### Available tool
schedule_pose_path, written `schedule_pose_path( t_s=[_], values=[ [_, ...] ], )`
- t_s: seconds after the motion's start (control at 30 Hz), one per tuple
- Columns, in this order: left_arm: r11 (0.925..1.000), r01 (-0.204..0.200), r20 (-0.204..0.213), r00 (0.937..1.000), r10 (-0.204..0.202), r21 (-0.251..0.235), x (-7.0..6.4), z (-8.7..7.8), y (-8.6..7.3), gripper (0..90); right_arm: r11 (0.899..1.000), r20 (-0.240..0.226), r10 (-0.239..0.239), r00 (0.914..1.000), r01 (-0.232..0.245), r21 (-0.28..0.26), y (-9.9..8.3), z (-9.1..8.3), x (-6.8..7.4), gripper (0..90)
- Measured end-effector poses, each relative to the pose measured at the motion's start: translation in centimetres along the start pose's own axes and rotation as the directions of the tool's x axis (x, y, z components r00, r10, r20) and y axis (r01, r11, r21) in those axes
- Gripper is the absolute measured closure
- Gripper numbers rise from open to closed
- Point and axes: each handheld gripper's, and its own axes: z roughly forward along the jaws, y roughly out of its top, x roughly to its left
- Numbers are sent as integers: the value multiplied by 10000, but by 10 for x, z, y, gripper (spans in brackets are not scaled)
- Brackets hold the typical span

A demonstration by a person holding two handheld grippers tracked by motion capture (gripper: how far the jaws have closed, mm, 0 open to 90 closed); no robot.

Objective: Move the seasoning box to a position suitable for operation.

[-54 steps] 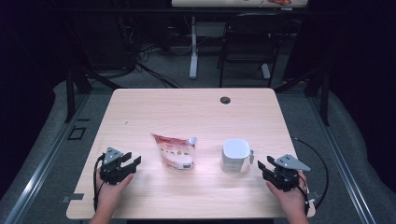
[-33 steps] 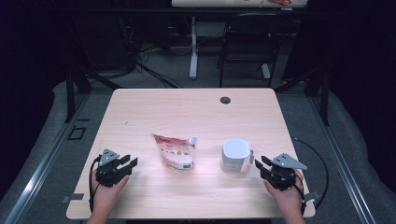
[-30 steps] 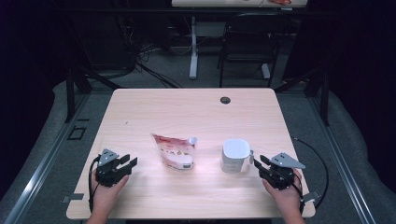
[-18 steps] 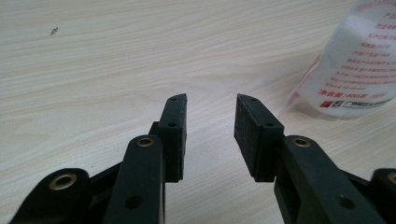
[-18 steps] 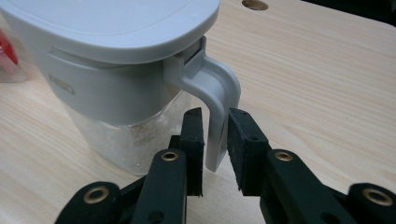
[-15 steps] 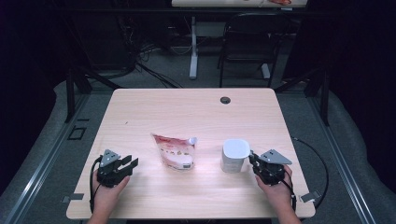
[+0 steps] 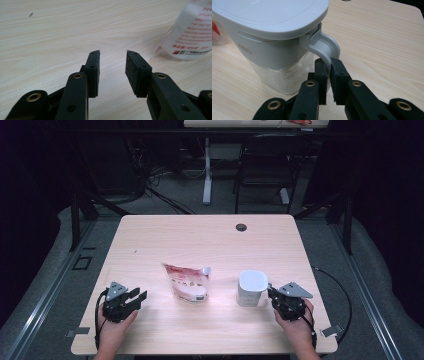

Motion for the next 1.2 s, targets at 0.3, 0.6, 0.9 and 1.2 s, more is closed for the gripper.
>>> schedule_pose_path(
  t_s=[0.3, 0.6, 0.9, 1.2],
  values=[
    [9999, 43, 6, 10000, -43, -131, 0, -3, 1, 639, 9993, -16, -142, 9999, 143, 360, -4, -15, 10, 844],
    [9999, -24, 17, 10000, 24, -106, 0, -3, 1, 635, 9997, -332, 159, 9993, -152, 207, -12, -29, 20, 789],
    [10000, -31, 43, 10000, 31, -79, 0, -3, 1, 631, 9963, -1046, 545, 9930, -610, -603, -12, -53, 18, 784],
    [10000, -42, -24, 10000, 42, -66, 1, -2, 1, 626, 9954, -925, 418, 9948, -495, -821, 4, -51, 10, 789]
  ],
)
